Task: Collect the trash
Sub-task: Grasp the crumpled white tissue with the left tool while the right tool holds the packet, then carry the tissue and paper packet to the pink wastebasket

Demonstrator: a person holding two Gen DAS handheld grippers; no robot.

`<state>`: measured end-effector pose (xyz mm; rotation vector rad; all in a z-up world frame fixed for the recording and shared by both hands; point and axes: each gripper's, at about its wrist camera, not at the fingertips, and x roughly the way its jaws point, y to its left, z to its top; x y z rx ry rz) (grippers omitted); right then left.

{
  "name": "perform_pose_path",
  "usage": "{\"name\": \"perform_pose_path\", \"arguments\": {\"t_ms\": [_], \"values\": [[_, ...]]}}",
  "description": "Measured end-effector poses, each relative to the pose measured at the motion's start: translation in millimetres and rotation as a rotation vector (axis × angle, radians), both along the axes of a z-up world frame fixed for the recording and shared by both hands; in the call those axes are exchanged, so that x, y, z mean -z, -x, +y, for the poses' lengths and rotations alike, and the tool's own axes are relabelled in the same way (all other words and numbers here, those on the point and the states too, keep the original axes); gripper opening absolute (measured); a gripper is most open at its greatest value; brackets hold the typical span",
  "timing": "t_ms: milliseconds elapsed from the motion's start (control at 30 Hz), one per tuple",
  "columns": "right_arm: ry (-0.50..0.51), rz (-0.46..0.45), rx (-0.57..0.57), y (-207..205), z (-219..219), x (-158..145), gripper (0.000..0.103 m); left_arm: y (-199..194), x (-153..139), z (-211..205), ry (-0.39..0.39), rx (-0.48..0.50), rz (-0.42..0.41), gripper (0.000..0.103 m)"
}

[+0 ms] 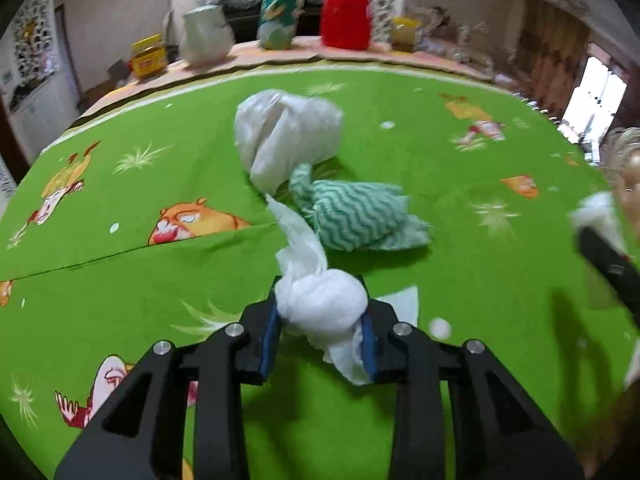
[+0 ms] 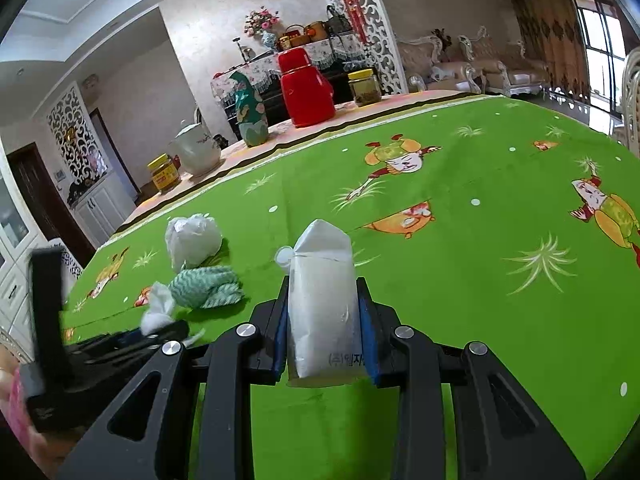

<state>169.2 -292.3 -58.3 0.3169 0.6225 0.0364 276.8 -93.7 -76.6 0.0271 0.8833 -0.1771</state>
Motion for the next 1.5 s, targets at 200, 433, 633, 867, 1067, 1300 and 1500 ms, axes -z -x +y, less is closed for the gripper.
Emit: {"name": "perform_pose_path", "arguments": {"t_ms": [200, 433, 633, 867, 1067, 1300, 1500], "values": [[0.047, -0.004, -0.050, 1, 19, -2, 0.031, 42, -31, 31, 0.001, 0.003, -0.128, 0.031], [0.139, -0.033, -0.066, 5, 36, -8, 0.031, 70, -45, 70, -0.017, -0.069, -0.213, 0.032], [0.250, -0.062, -0.088, 8, 55, -12, 0.031, 96, -64, 94, -0.007, -0.096, -0.276, 0.032], [0.304, -0.061, -0.051, 8, 59, -13, 0.031, 126, -68, 127, -0.021, -0.128, -0.311, 0.032], [0.238, -0.063, -0.098, 38, 84, -27, 0.031, 154, -75, 153, -0.053, -0.125, -0.343, 0.032], [0.213, -0.094, -0.214, 81, 147, -45, 0.031, 195, -78, 189, -0.041, -0.144, -0.364, 0.032], [0.184, -0.105, -0.327, 98, 201, -52, 0.032, 227, -78, 225, -0.086, -0.171, -0.392, 0.033]]}}
